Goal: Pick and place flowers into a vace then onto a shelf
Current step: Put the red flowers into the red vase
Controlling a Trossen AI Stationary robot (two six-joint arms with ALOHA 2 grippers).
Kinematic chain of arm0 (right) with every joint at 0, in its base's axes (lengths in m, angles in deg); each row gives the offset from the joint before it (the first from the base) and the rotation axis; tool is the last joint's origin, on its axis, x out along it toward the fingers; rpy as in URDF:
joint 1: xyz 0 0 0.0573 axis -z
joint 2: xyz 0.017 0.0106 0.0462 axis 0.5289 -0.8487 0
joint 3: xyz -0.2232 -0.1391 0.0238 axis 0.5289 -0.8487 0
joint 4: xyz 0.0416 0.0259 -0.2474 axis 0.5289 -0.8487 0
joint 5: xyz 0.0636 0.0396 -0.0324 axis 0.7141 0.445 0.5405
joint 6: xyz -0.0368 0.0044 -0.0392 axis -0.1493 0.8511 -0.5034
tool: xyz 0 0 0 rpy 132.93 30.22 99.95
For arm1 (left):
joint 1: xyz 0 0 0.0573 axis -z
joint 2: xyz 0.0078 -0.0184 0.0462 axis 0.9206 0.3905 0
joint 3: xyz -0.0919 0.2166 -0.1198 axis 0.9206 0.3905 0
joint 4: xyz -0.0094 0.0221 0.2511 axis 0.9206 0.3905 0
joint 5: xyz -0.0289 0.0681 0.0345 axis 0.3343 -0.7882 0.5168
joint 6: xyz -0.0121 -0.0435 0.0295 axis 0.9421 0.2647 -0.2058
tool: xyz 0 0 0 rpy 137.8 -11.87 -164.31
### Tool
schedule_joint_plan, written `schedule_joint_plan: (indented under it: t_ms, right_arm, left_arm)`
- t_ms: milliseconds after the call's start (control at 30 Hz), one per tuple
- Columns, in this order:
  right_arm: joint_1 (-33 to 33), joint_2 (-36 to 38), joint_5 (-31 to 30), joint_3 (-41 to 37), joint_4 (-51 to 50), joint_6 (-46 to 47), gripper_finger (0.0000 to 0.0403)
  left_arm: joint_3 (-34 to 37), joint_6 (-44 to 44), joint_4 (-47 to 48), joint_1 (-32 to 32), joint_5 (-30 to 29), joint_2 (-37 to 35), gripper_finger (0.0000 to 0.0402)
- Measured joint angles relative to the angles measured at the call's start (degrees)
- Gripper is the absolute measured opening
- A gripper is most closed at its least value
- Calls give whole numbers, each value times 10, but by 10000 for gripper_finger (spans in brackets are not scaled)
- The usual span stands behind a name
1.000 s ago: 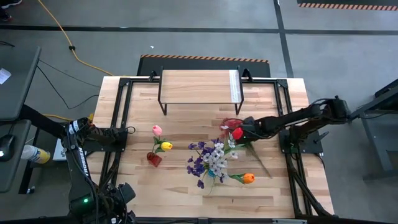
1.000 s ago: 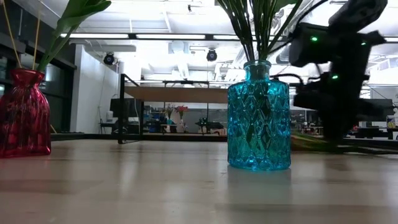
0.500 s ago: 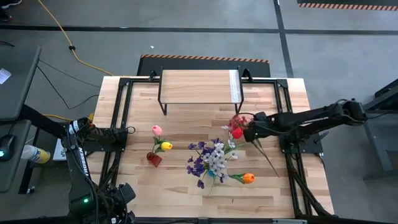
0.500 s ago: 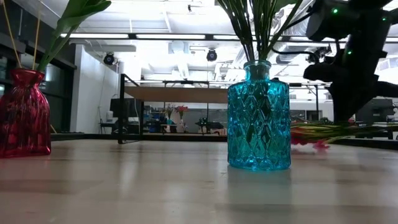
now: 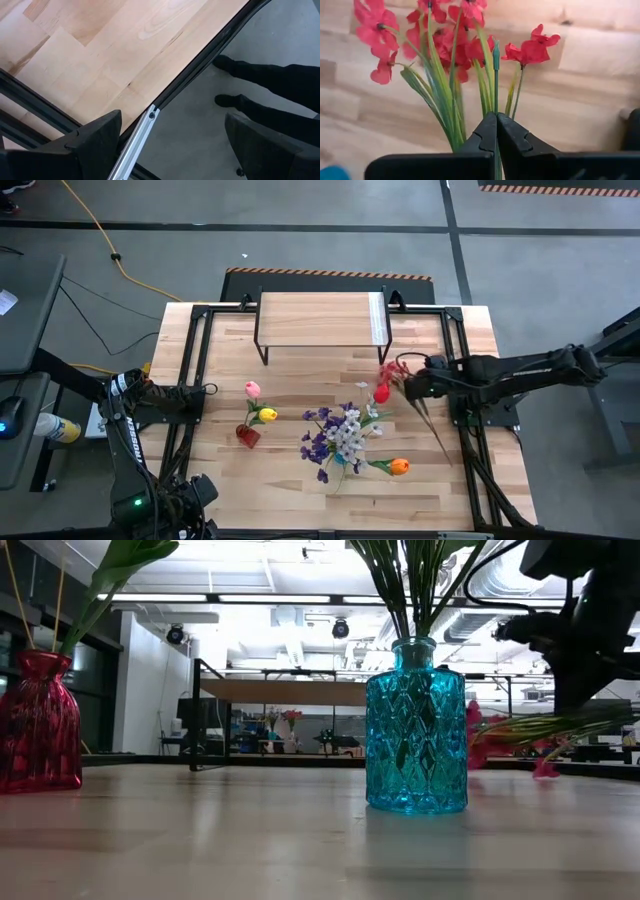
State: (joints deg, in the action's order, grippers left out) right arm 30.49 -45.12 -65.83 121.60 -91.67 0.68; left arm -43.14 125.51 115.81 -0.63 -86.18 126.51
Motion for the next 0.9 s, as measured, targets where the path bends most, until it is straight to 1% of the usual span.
schedule_joint_plan:
  t_ms: [167, 267, 400, 700, 900]
  right_arm:
    - [-18, -8, 42, 0, 14, 23, 0]
    - [-32, -22, 57, 0, 10, 34, 0]
    - [-49, -40, 68, 0, -4, 59, 0]
    - [-83, -82, 100, 1, 11, 106, 0]
    - [-97, -111, 107, 1, 27, 105, 0]
  left_arm:
    - [0, 0, 0, 0, 0, 0, 386]
    - [0, 0, 0, 0, 0, 0, 385]
    - [0, 0, 0, 0, 0, 0, 386]
    - [0, 0, 0, 0, 0, 0, 385]
    - [0, 0, 0, 0, 0, 0, 385]
